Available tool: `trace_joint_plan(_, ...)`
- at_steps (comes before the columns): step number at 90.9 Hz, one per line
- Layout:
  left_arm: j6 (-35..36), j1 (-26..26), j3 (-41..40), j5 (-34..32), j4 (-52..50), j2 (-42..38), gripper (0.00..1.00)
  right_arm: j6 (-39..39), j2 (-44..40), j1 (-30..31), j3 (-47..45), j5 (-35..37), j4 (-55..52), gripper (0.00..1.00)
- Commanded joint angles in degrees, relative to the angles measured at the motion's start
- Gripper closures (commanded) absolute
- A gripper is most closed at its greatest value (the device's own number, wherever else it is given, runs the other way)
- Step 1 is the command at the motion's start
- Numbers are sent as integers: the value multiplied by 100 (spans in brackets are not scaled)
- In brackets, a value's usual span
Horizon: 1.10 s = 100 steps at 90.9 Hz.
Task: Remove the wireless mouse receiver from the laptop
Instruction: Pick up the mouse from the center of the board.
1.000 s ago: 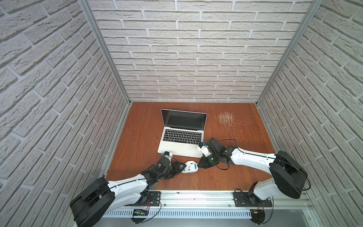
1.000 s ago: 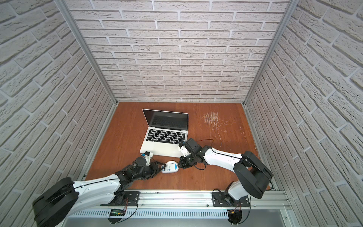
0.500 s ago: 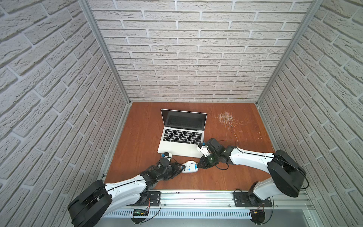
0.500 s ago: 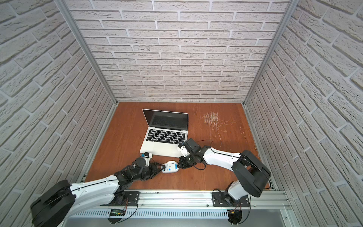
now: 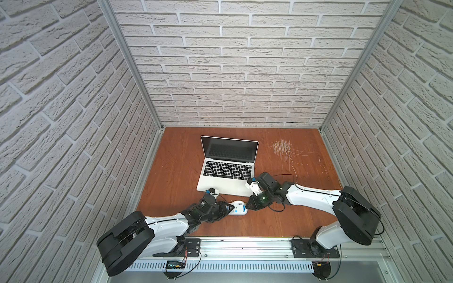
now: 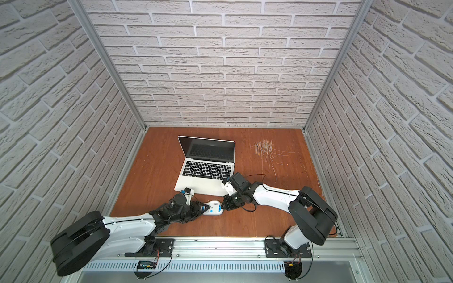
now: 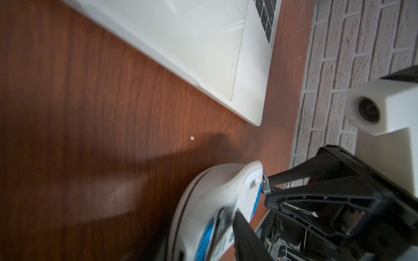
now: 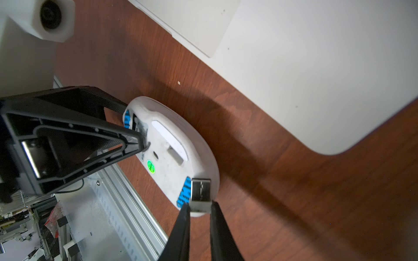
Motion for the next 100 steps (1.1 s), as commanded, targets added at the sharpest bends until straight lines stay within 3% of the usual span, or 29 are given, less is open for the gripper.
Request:
trace_joint_plan(1,100,-55,-71,-51,-299,116,57,43,41,27,-55,-88,117,97)
trace_joint_plan(25,138,-106,-78,-129,-618,-233,66,54,83,35,-57,-77,144,97)
trace_joint_plan(71,228,-179,-36,-298,-1218,-773,100,-61,-93,31,79,26,-143,97)
trace_joint_plan(100,997,-367,353,-972,-2496,-1504,100,-561,-906,-17,532,77,-1606,97)
